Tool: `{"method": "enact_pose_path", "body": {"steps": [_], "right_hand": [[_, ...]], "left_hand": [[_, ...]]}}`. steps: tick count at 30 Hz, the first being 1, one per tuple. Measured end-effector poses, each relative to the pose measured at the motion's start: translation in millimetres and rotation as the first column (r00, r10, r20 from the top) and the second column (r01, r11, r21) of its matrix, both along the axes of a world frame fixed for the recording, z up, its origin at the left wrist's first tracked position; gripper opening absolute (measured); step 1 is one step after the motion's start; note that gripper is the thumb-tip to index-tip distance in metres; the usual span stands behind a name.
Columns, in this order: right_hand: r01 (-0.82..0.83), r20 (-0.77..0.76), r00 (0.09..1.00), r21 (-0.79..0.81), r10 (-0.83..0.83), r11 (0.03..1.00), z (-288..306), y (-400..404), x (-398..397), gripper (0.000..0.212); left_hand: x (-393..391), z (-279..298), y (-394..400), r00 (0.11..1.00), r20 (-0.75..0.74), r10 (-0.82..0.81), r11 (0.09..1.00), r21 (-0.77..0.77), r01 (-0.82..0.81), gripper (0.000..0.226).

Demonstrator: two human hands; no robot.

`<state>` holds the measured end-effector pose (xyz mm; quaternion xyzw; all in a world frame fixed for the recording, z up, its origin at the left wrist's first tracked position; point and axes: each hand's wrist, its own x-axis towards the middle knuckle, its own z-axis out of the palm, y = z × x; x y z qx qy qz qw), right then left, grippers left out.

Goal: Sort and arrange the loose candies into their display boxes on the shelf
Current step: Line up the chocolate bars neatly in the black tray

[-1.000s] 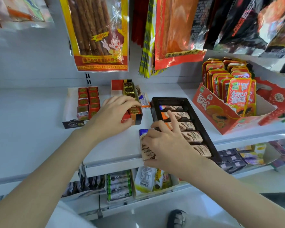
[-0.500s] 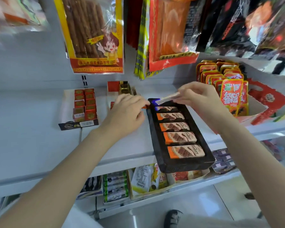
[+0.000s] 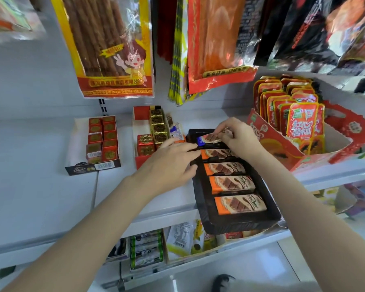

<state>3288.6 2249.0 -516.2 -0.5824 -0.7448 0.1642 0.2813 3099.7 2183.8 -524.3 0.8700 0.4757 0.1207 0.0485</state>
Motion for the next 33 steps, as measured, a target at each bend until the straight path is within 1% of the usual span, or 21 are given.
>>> {"method": "enact_pose_path", "body": {"steps": [3,6,9,12,14,16,18,20,21,24,26,28,29,31,33], "right_hand": [[-0.075,0.128,0.989,0.054,0.068,0.996,-7.5,0.5,-0.3,0.017],[-0.062,0.210,0.976,0.020,0.056,0.998,-11.1,0.2,1.3,0.023],[-0.087,0.236,0.968,0.024,0.079,0.996,0.6,-3.0,-2.4,0.026],[-0.163,0.202,0.968,0.062,0.147,0.985,15.5,-0.6,-22.6,0.024],[-0.224,0.209,0.953,-0.004,0.220,0.975,17.8,7.1,-43.2,0.031],[-0.228,0.217,0.943,-0.130,0.252,0.965,13.8,18.9,-62.7,0.037],[-0.170,0.161,0.964,-0.231,0.210,0.958,8.3,28.9,-77.8,0.036],[-0.061,0.067,0.994,-0.266,0.082,0.962,5.0,37.1,-89.5,0.032],[0.000,0.052,0.999,-0.271,0.015,0.963,3.3,40.6,-94.5,0.031],[0.127,0.130,0.987,-0.268,-0.095,0.955,-3.0,45.4,-109.1,0.031],[0.140,0.149,0.983,-0.240,-0.106,0.961,-4.7,44.4,-118.5,0.027],[0.128,0.104,0.989,-0.239,-0.106,0.962,-3.2,43.2,-123.6,0.026],[0.124,0.037,0.992,-0.255,-0.118,0.959,0.1,42.1,-123.4,0.028],[0.116,-0.177,0.969,-0.280,-0.170,0.953,11.2,38.5,-116.3,0.032],[0.118,-0.340,0.917,-0.265,-0.207,0.957,24.6,30.2,-101.1,0.028]], "left_hand": [[-2.5,-0.6,-0.2,1.000,0.029,0.000,1.000,-0.004,0.000,0.043],[-4.4,-1.3,-0.6,1.000,0.024,0.011,1.000,0.000,-0.011,0.044],[-7.4,-1.5,0.7,0.998,0.065,0.010,1.000,0.019,-0.011,0.041],[-15.1,-1.1,1.6,0.992,0.120,0.042,0.995,0.090,-0.053,0.043],[-22.7,-0.4,2.5,0.984,0.130,0.122,0.985,0.107,-0.136,0.046],[-30.3,0.0,1.6,0.972,0.127,0.198,0.974,0.082,-0.209,0.047],[-36.1,-1.3,-0.1,0.964,0.115,0.241,0.969,0.027,-0.246,0.049],[-39.0,-3.3,-0.9,0.966,0.095,0.240,0.970,0.005,-0.242,0.055],[-39.3,-4.1,-1.1,0.968,0.087,0.236,0.971,0.005,-0.237,0.058],[-39.6,-7.3,1.2,0.973,0.088,0.213,0.975,0.045,-0.217,0.066],[-39.3,-7.9,2.3,0.974,0.087,0.210,0.974,0.063,-0.216,0.067],[-40.3,-8.1,3.4,0.975,0.083,0.208,0.974,0.076,-0.214,0.065],[-40.8,-8.1,3.6,0.974,0.084,0.209,0.974,0.072,-0.216,0.063],[-41.7,-6.8,4.3,0.972,0.083,0.219,0.974,0.040,-0.222,0.056],[-41.5,-5.1,3.3,0.972,0.095,0.215,0.976,0.023,-0.218,0.053]]}}
